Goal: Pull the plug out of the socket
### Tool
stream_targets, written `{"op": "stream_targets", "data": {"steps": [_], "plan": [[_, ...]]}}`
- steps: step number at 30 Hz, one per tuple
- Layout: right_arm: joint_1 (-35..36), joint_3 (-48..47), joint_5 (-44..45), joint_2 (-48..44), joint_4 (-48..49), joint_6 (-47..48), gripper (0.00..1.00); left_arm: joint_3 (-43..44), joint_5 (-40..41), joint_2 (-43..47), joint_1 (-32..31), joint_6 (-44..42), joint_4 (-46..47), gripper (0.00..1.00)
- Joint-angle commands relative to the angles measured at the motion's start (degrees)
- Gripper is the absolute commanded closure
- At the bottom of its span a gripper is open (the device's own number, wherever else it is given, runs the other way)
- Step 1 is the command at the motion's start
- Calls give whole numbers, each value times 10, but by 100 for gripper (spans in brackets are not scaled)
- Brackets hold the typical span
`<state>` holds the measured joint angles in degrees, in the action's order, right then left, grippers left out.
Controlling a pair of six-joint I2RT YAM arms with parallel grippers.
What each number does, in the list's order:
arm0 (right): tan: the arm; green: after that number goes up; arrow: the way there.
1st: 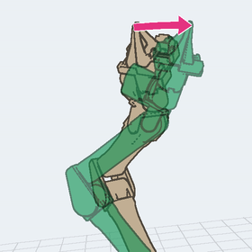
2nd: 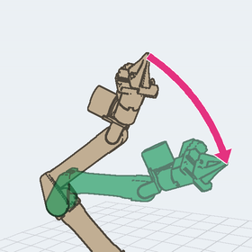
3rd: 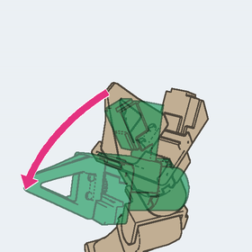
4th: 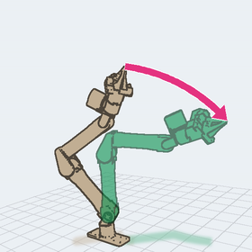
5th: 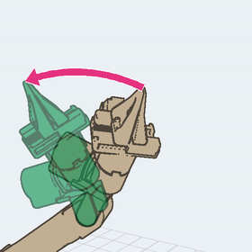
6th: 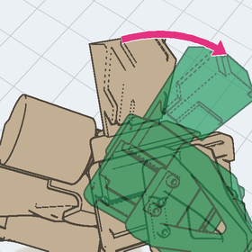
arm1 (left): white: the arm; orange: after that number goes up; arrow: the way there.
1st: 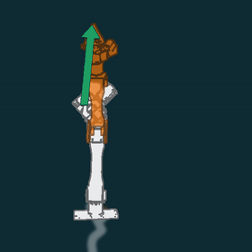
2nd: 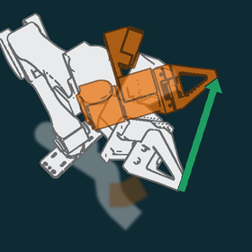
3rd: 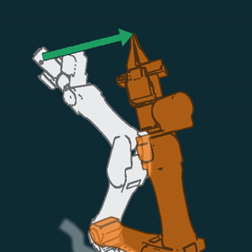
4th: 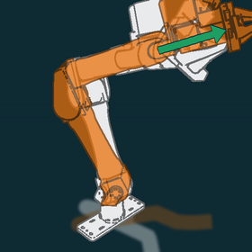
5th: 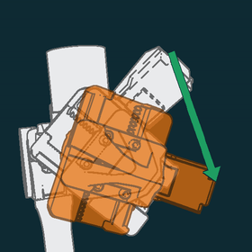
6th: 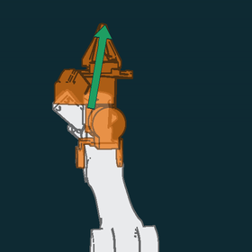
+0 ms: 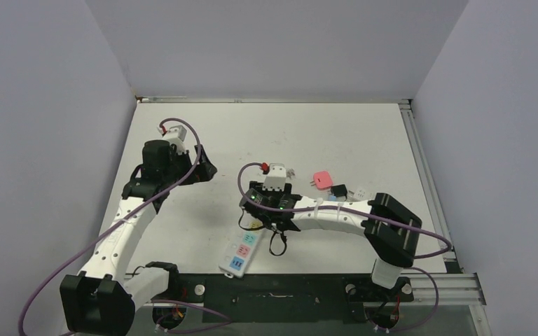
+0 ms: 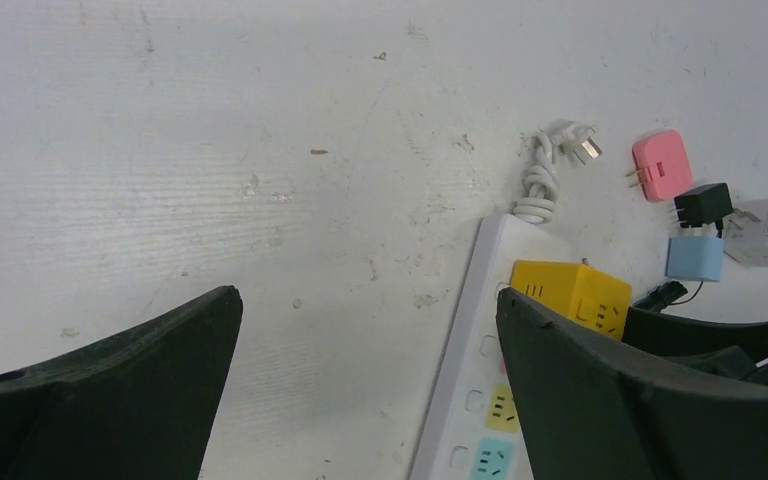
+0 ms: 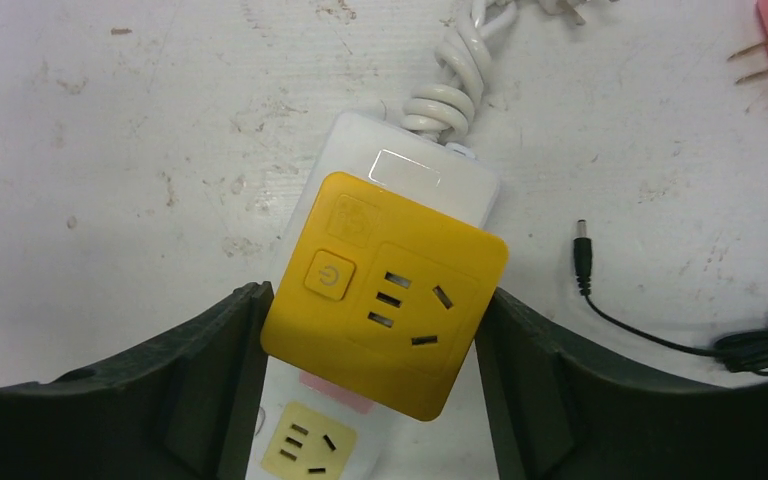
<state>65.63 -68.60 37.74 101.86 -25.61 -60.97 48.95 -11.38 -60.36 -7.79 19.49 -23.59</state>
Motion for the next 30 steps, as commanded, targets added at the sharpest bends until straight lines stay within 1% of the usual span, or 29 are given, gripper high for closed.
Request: {"op": "stream_targets", "data": {"steps": [1, 6, 8, 9, 10, 11, 13, 18, 21, 24, 26, 30], "plan": [[-34, 77, -41, -89, 136, 122, 47, -6, -49, -22, -12, 19, 34, 4], [-103, 169, -171, -160, 246, 215, 69, -8, -74, -58, -68, 23, 41, 4], [-116, 195, -183, -190, 277, 237, 77, -9, -93, -76, -89, 25, 46, 4], [-121, 203, -186, -204, 285, 244, 82, -9, -104, -87, -100, 26, 50, 4], [-124, 210, -187, -215, 292, 249, 90, -10, -115, -97, -111, 28, 54, 4], [-127, 218, -187, -226, 301, 251, 94, -10, -126, -110, -120, 30, 57, 4], [-133, 241, -193, -248, 332, 251, 95, -10, -153, -130, -136, 36, 66, 3], [-139, 315, -193, -296, 427, 215, 95, -17, -228, -179, -167, 56, 99, 1], [-142, 346, -184, -321, 464, 199, 95, -17, -245, -204, -184, 62, 103, 1], [-143, 362, -179, -342, 480, 192, 95, -20, -271, -228, -197, 76, 120, 0], [-143, 371, -180, -352, 489, 191, 95, -20, -285, -242, -209, 82, 128, 6], [-144, 383, -198, -366, 510, 196, 95, -18, -279, -261, -235, 81, 125, 8]]}}
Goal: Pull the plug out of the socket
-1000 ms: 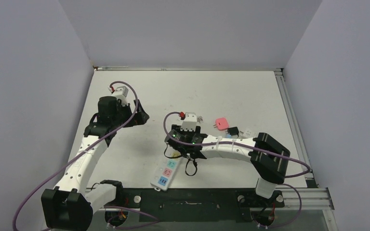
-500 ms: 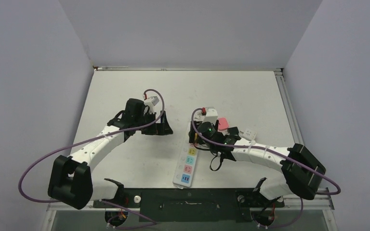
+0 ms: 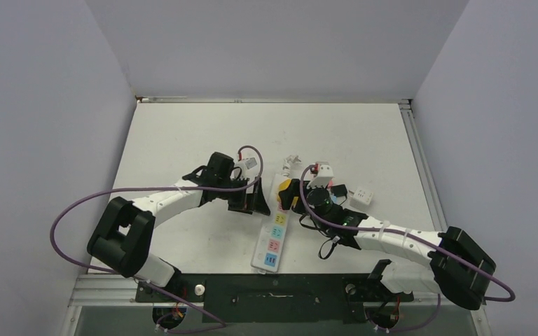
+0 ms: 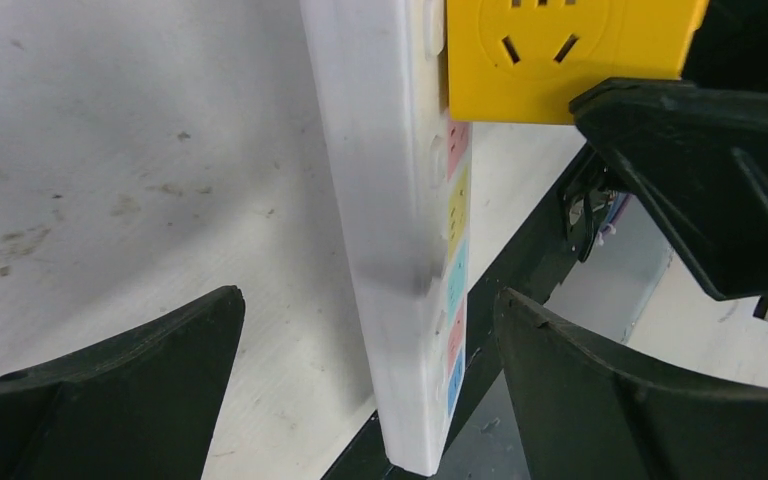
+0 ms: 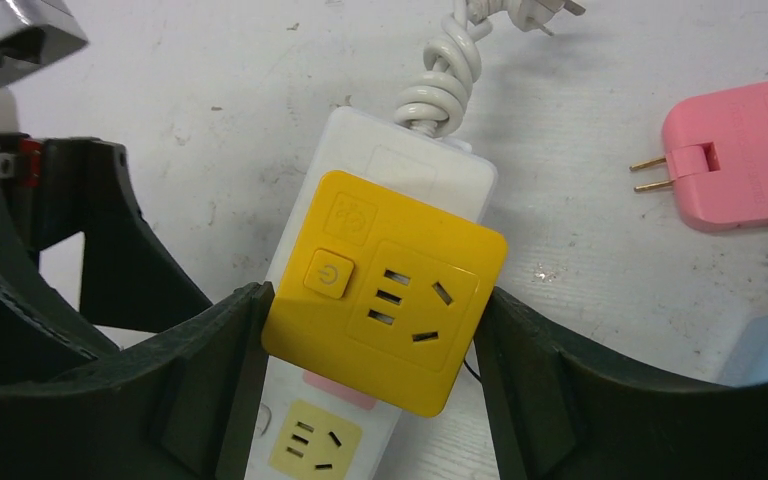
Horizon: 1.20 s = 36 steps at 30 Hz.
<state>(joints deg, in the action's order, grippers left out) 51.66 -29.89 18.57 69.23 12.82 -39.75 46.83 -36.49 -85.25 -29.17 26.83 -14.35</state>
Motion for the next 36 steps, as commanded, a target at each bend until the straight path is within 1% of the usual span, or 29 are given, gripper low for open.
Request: {"op": "stream_targets", "data": {"steps": [1, 4, 8, 10, 11, 12, 17, 18, 22, 27, 29, 33, 36], "plan": [[-4, 1, -15, -43, 137, -15, 95, 2, -29, -17, -26, 8, 34, 8], [-5, 14, -30, -52, 164, -13, 95, 2, -46, -41, -36, 19, 42, 14], [-4, 22, -37, -58, 179, -12, 95, 2, -79, -70, -45, 41, 71, 34], [-4, 22, -39, -56, 181, -10, 95, 2, -81, -71, -48, 44, 78, 45], [-3, 22, -40, -55, 179, -9, 95, 1, -80, -70, -49, 44, 80, 48], [-3, 22, -38, -54, 178, -7, 95, 0, -80, -68, -50, 44, 82, 54], [-1, 34, -27, -48, 177, -7, 95, -1, -78, -68, -50, 45, 85, 94], [1, 41, -24, -48, 184, -7, 95, -1, -79, -70, -51, 45, 85, 99], [25, 53, 12, -38, 191, 0, 95, 0, -79, -74, -50, 48, 89, 100], [99, 44, 112, -26, 175, 5, 95, 3, -57, -76, -50, 39, 67, 100], [113, 42, 135, -23, 164, -7, 95, 3, -53, -79, -50, 38, 64, 100], [101, 25, 129, -20, 125, -29, 95, 7, -36, -81, -51, 30, 50, 100], [63, 9, 86, -24, 98, -47, 95, 14, -8, -78, -52, 15, 24, 100]]}}
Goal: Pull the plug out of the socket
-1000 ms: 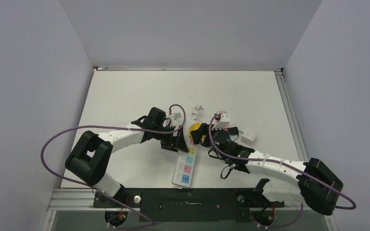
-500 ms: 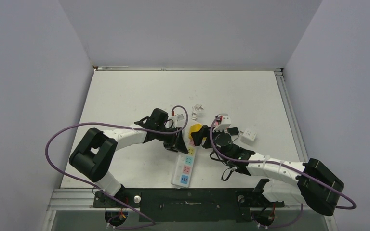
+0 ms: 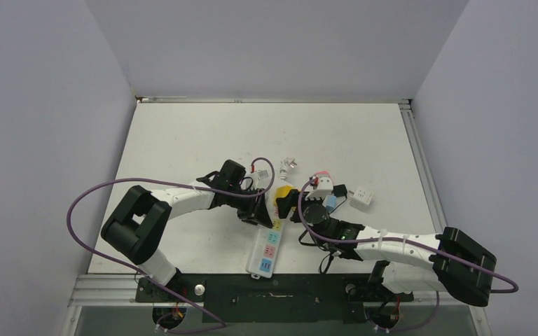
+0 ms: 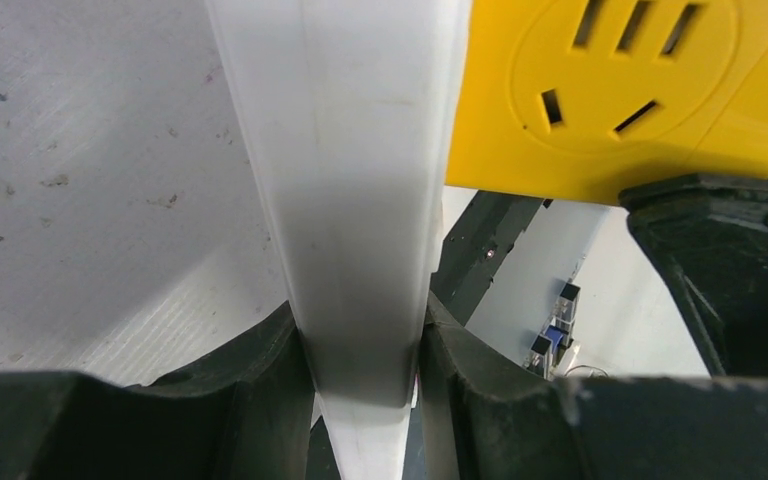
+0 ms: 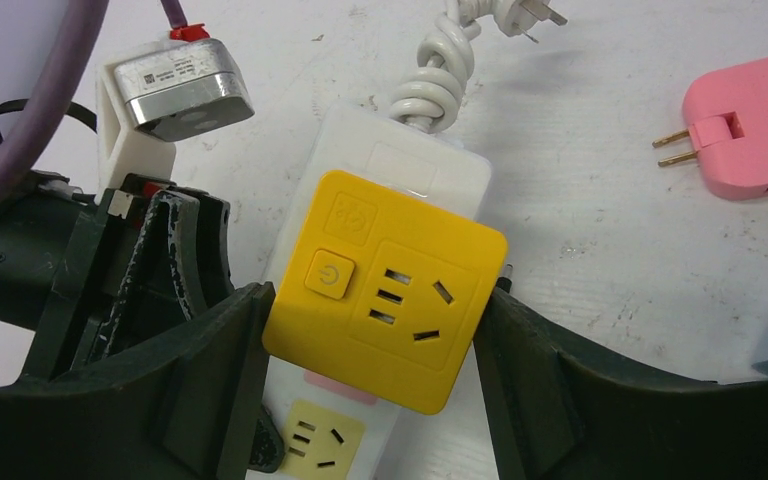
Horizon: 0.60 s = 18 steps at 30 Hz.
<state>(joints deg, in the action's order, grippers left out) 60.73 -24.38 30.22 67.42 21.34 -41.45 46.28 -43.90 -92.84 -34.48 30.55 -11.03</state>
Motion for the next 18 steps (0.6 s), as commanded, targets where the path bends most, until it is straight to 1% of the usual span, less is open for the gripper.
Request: {"op": "stream_targets", "data": {"steps": [1, 4, 7, 11, 18], "plan": [[-43, -50, -51, -7, 6, -36, 95, 21, 73, 0, 1, -25, -15, 100], [-100, -71, -119, -2, -23, -46, 95, 24, 87, 5, -1, -34, -23, 100], [-123, -108, -147, 13, -62, -39, 95, 27, 98, 7, -5, -40, -31, 100], [-111, -109, -133, 11, -68, -31, 95, 30, 103, 5, -6, -41, -37, 100], [-57, -48, -70, 5, -17, -45, 95, 31, 98, -1, -5, -38, -37, 100]]}}
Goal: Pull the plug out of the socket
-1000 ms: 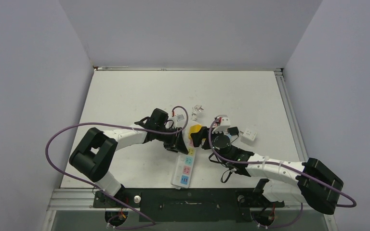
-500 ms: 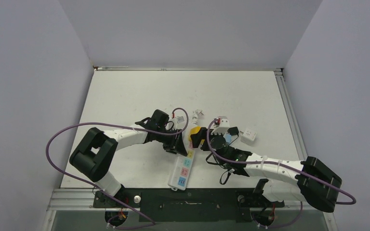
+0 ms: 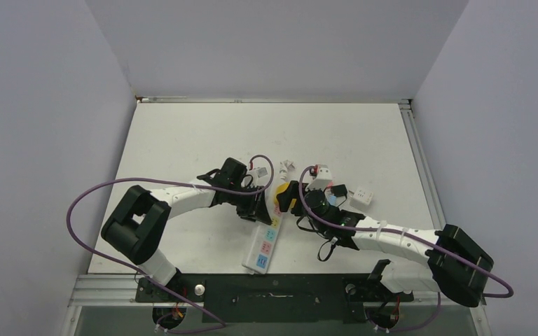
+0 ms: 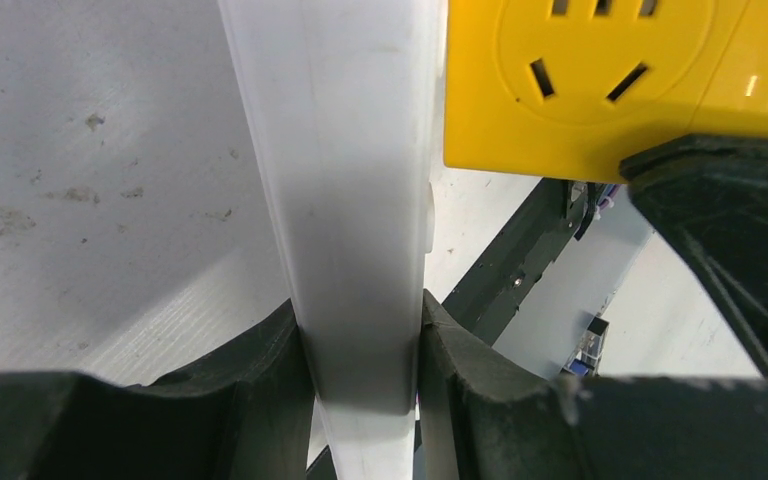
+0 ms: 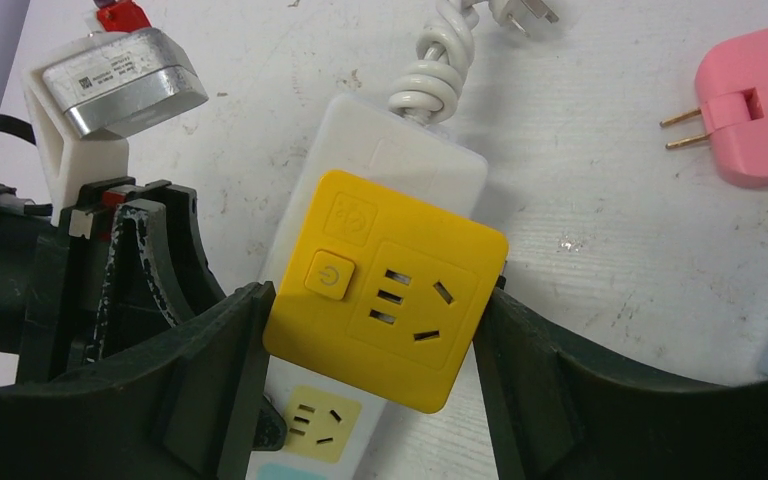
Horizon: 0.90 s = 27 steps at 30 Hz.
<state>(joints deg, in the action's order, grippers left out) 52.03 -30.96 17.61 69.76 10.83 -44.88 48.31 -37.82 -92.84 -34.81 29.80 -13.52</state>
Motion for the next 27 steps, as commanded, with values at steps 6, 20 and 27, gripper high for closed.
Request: {"op": "stream_targets", "data": {"steps": [6, 20, 27], "plan": [[76, 45, 110, -1, 142, -14, 95, 10, 31, -6, 1, -24, -7, 100], [133, 85, 199, -23, 161, -53, 95, 4, 13, -14, 17, -5, 5, 100], [152, 87, 219, -22, 161, -58, 95, 3, 16, -17, 20, -3, 3, 100]]}}
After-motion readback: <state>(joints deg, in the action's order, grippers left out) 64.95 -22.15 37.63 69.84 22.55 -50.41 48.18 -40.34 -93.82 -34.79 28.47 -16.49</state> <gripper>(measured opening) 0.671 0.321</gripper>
